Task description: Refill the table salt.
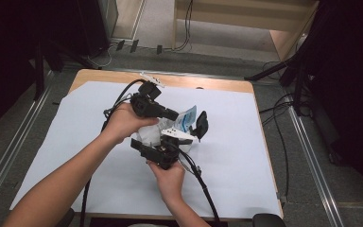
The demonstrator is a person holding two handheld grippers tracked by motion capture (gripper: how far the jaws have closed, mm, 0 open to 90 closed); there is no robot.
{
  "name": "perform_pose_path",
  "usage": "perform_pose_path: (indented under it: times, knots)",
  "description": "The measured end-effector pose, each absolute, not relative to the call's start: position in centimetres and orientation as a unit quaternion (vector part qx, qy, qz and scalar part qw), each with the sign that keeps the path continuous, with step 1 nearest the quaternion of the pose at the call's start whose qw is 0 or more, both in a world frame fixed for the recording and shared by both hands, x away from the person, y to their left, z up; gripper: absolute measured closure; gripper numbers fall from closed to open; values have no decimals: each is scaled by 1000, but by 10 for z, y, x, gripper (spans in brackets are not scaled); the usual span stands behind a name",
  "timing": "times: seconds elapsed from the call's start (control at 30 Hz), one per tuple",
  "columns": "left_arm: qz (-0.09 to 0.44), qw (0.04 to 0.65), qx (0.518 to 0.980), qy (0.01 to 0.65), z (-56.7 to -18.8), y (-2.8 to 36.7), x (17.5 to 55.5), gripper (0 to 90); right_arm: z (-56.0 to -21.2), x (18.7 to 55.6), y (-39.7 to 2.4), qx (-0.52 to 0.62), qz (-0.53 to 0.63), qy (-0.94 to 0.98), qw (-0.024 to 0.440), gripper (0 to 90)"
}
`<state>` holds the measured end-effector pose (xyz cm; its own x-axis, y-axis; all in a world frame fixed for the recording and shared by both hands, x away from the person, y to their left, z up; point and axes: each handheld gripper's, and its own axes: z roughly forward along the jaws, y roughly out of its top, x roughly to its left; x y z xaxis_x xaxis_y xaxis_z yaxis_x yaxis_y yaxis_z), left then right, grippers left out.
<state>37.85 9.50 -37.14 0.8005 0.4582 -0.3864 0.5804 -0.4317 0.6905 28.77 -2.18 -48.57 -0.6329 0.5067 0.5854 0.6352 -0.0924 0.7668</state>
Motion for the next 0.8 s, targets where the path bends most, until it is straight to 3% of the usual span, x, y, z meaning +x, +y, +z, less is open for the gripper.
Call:
perform_pose_path:
  times: [0.6,0.8]
  knots:
    - [-66,426,847,310,-373,94,380,894,-486,287,-20,-400,-589,-702,23,491]
    - [-69,428,847,308,-373,94,379,894,-485,287,-20,-397,-582,-710,20,525]
